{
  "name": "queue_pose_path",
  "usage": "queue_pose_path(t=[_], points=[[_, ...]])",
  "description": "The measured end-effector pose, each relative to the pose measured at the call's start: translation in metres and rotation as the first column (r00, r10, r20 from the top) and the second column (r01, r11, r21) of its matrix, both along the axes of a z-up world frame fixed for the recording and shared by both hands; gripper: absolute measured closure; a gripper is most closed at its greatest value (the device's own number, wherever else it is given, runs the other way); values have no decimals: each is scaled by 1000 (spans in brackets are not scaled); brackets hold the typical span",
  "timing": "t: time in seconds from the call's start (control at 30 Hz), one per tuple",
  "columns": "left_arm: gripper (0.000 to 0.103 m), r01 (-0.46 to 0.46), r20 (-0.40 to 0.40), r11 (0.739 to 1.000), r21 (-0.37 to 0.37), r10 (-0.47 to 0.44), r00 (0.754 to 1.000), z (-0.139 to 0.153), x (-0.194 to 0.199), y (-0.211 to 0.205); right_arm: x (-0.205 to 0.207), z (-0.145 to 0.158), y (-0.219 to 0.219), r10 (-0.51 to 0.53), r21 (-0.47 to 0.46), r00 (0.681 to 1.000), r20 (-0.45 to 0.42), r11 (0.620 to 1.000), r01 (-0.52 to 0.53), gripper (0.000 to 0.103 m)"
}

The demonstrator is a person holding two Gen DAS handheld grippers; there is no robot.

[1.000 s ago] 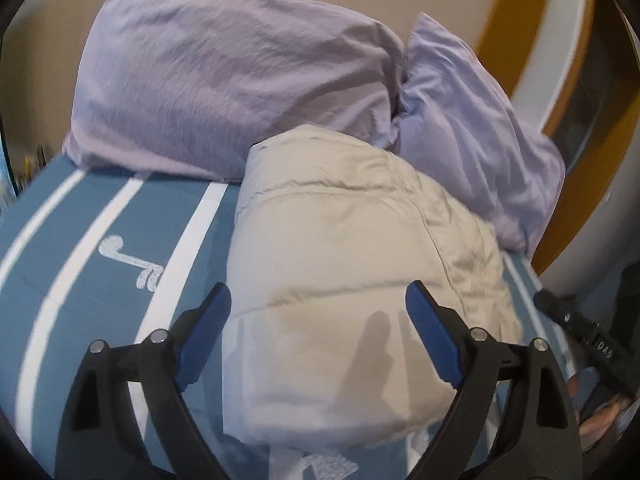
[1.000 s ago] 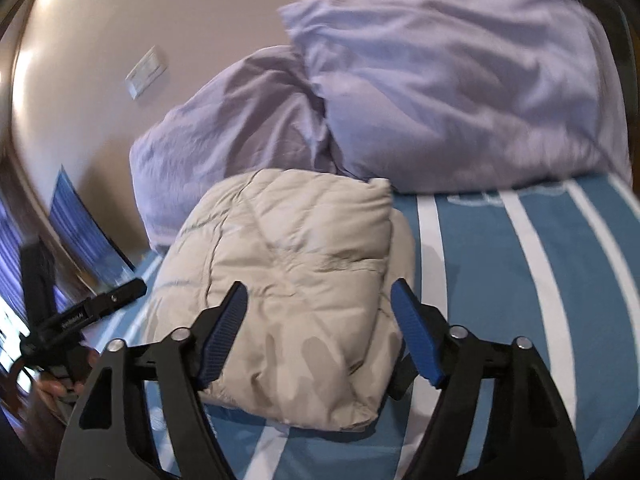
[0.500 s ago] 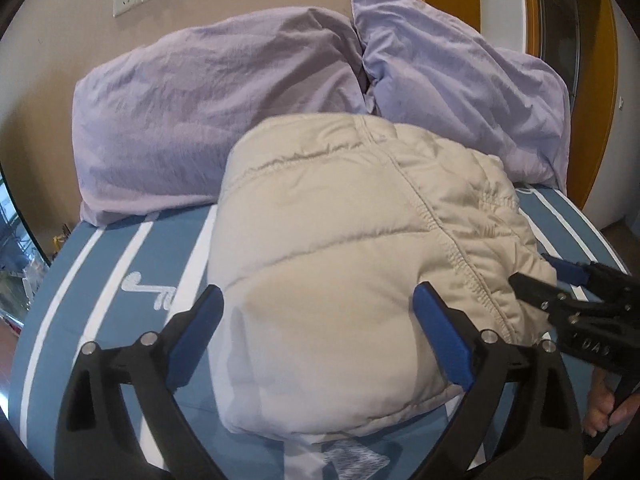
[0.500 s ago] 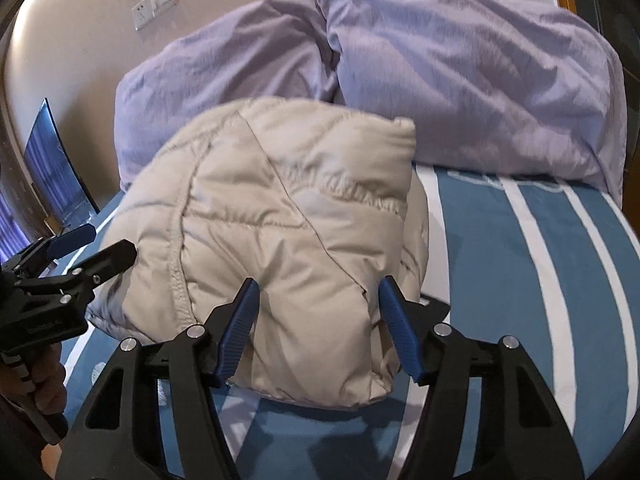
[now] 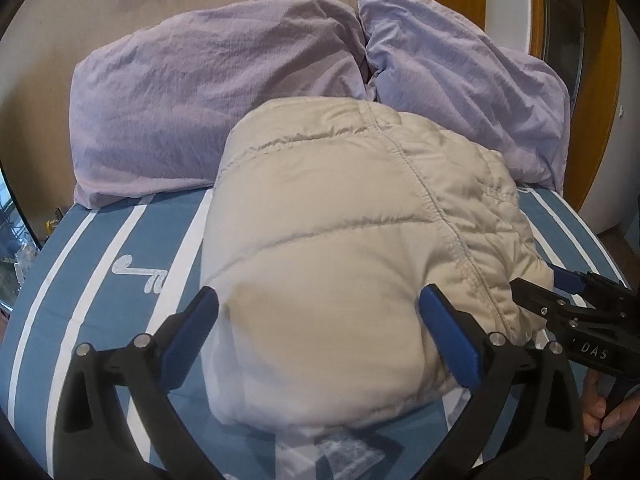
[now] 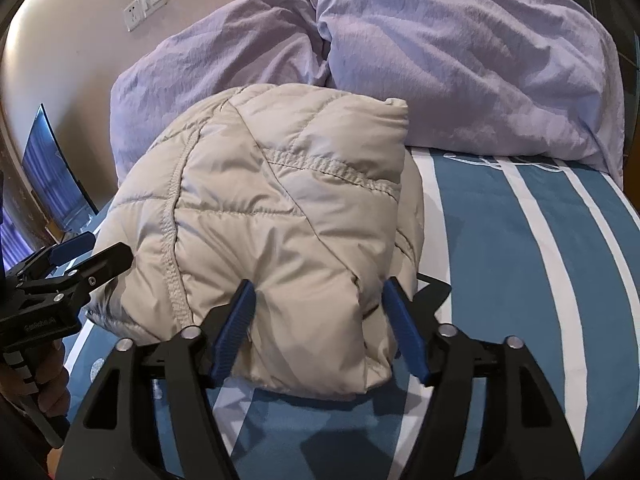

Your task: Fold large clothes

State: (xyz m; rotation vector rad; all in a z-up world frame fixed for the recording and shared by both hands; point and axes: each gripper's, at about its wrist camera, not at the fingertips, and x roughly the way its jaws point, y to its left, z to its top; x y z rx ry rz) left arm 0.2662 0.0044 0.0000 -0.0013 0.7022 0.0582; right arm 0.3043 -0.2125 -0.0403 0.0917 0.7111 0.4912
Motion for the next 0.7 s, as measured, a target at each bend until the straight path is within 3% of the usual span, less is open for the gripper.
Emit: queue_pose_path(t=[0.23, 0.7], points=[[3, -6, 20, 1000, -16, 7, 1000, 10, -33, 4, -27, 17, -6, -3, -4, 999, 47, 1000, 4, 2], [3, -67, 1, 990, -127, 68, 998, 6, -96, 25, -80, 26, -18, -8, -10, 1000, 25, 1000, 8, 1]])
